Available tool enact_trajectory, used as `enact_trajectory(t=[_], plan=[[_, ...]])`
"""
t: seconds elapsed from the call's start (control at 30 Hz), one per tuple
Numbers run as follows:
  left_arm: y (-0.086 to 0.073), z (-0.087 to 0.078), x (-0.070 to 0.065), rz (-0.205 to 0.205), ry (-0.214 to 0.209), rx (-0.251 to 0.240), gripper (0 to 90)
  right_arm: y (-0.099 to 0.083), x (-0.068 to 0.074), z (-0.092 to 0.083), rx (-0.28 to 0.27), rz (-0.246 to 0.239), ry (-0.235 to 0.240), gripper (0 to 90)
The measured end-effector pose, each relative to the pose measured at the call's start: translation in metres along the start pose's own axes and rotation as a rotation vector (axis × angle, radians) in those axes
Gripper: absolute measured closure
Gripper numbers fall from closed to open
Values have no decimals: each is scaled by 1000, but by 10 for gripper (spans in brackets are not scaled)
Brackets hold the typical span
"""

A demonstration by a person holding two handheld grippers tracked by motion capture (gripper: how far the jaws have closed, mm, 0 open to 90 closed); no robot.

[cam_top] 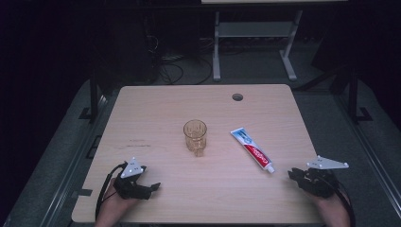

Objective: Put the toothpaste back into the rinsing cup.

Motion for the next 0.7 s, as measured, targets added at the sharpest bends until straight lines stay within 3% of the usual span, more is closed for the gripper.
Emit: enact_trajectory(t=[0.17, 0.7], plan=[[0, 0, 0, 0, 0, 0, 128, 9, 3, 0, -10, 3, 21, 897], [0, 0, -1, -6, 2, -4, 129, 24, -4, 11, 13, 36, 59, 898]])
Point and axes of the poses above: each handheld gripper's, and its own axes: z roughly forward along the jaws, y roughly out of its top, x roughly to its left, the point moved 6 cm from there along z, roughly forward along the jaws, and after that the axes turned 11 degrees about z, right-handed, at the moved point
